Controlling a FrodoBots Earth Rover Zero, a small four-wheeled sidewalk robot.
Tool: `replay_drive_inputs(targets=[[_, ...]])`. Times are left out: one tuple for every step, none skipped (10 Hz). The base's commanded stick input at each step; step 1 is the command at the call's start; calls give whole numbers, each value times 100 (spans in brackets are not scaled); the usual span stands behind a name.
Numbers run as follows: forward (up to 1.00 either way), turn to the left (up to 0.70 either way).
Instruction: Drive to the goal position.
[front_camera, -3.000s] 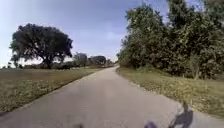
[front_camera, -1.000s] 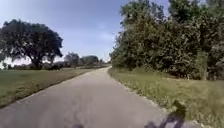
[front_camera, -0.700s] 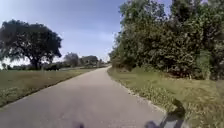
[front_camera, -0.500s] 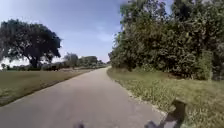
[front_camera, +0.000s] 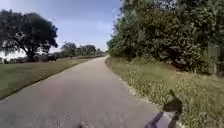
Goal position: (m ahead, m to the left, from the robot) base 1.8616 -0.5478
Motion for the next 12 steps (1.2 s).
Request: replay_drive_inputs(targets=[[100, 2], [100, 2], [100, 2], [100, 2], [100, 2], [100, 2], [100, 2], [100, 2], [100, 2], [100, 2], [100, 2], [100, 2]])
